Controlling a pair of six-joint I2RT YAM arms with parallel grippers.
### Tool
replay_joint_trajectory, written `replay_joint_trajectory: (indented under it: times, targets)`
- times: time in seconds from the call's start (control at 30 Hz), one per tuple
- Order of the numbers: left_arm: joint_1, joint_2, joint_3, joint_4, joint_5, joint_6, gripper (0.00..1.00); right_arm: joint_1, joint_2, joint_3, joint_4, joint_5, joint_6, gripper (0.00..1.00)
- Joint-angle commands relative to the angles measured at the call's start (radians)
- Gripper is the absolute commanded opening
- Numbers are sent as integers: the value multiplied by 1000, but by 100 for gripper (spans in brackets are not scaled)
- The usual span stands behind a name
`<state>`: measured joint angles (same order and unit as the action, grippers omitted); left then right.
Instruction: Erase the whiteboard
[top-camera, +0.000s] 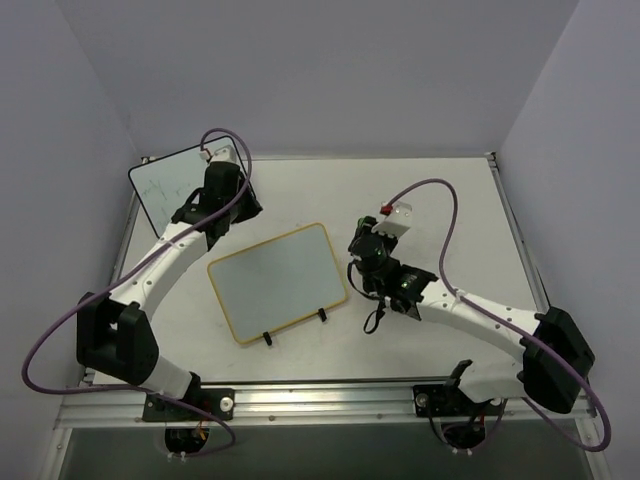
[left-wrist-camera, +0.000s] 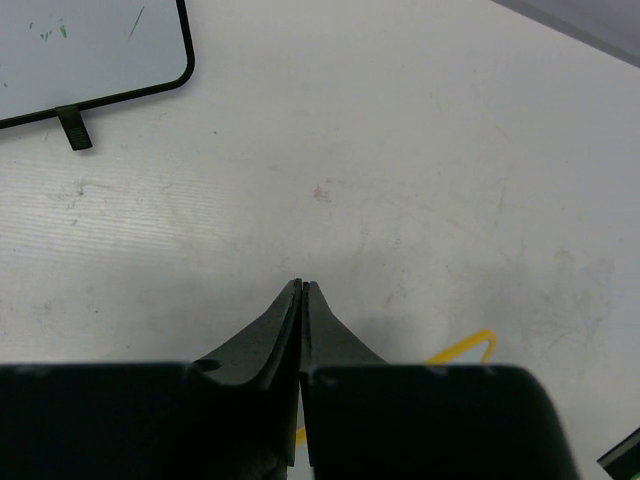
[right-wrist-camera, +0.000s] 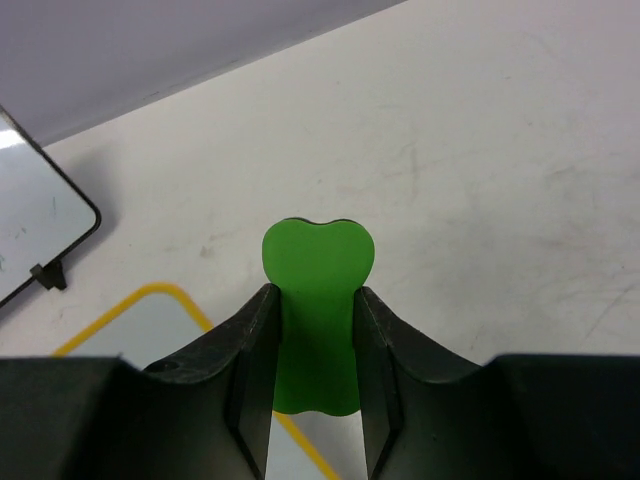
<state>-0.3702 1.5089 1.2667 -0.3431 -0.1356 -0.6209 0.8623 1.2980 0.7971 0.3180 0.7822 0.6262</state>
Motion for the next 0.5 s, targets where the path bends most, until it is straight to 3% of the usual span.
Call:
replay_joint_trajectory:
  times: [0.0,0.1,0.23,0.47]
  targets:
    - [2,-73,2,6,22,-2,10,-115,4,76,-141,-162,-19,0]
    - [2,-125,-21,7,37,-7,10,-308,75,125,-145,-399,-36,0]
    - [1,-196,-32,-17,42,4,11,-483,266,275,-211,-526,-69,1]
    - [1,-295,-58,-48,60,7,13,-575,432,372,-241,-538,-86,16]
